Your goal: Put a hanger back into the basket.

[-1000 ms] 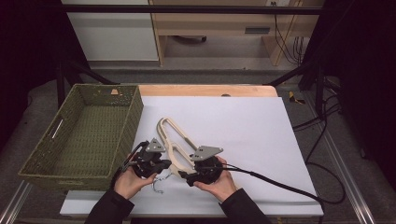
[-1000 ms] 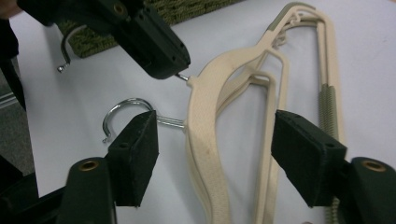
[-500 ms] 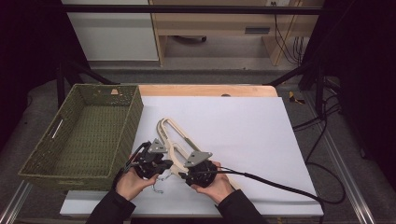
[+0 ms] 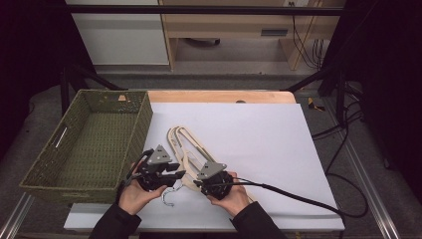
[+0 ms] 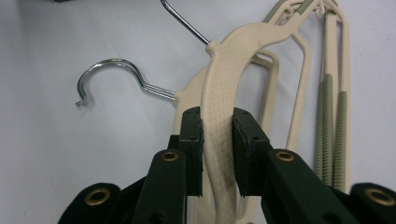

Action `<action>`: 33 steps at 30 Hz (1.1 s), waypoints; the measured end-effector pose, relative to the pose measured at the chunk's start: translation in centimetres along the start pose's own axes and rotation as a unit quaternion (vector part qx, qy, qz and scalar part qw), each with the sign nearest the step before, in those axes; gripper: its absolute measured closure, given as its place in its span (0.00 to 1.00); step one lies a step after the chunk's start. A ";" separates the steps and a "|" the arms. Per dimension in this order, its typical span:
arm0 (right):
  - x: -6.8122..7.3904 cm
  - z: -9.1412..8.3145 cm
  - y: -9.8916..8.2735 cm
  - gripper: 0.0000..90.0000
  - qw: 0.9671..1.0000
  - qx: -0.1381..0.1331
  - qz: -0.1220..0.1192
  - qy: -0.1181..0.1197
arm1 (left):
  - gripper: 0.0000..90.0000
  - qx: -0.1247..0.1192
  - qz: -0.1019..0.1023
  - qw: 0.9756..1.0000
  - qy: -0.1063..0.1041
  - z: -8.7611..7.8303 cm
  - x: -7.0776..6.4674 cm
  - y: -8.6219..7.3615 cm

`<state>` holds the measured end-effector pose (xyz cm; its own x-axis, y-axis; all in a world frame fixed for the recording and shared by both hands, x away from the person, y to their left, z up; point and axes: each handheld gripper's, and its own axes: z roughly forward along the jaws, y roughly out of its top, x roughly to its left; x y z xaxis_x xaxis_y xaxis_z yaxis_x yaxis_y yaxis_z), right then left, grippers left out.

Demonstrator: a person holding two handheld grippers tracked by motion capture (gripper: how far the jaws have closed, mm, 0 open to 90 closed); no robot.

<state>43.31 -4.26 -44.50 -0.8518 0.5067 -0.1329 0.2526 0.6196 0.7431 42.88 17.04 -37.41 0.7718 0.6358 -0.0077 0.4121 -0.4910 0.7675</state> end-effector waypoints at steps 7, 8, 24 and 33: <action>-0.7 -1.3 0.4 0.86 1.000 -0.008 -0.001 -0.013 | 0.38 -0.079 -0.009 0.997 0.013 -3.2 1.0 0.2; -0.9 -1.6 0.5 0.87 1.000 -0.012 0.002 -0.019 | 0.34 -0.083 -0.012 0.996 0.015 -3.5 1.2 0.2; -5.2 -5.2 0.0 0.96 0.993 -0.021 0.042 -0.107 | 0.11 -0.110 -0.033 0.993 0.025 -3.2 2.5 -0.5; -7.3 -8.6 -0.2 0.97 0.990 -0.060 0.070 -0.102 | 0.10 -0.115 -0.024 0.993 0.022 -3.4 2.1 -0.2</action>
<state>45.53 -13.29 -38.04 -0.6982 0.7014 -0.1433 0.2949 0.4642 0.8352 42.76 20.52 -35.43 0.7306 0.6824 -0.0235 0.3217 -0.3137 0.8934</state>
